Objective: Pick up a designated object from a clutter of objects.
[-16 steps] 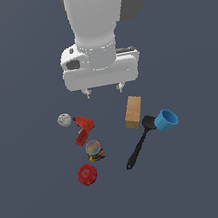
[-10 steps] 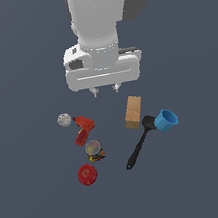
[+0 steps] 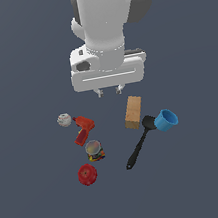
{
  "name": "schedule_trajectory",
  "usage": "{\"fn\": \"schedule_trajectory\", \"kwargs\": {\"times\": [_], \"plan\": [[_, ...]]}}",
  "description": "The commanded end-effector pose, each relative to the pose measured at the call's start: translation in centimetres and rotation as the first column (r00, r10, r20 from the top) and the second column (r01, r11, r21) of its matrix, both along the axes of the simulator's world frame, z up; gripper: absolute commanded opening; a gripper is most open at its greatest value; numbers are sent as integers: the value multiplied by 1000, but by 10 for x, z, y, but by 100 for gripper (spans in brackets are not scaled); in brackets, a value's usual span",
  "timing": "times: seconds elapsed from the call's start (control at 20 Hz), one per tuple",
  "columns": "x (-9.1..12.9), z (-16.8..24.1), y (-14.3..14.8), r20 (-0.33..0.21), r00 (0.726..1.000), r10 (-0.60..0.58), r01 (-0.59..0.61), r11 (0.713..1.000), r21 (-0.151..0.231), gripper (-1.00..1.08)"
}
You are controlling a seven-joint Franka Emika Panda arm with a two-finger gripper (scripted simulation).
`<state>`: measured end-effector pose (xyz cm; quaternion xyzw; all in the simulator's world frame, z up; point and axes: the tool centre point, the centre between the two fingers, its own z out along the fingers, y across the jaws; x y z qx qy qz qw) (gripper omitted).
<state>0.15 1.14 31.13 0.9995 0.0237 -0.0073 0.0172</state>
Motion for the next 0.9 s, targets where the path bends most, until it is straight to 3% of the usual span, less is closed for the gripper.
{"fn": "schedule_trajectory", "kwargs": {"times": [0.0, 0.4, 0.85], "plan": [[2, -5, 7, -6, 1000, 1, -1, 1000, -10, 28], [13, -38, 47, -34, 999, 6, -8, 997, -75, 28], [20, -99, 126, -53, 998, 22, -31, 982, -185, 28]]}}
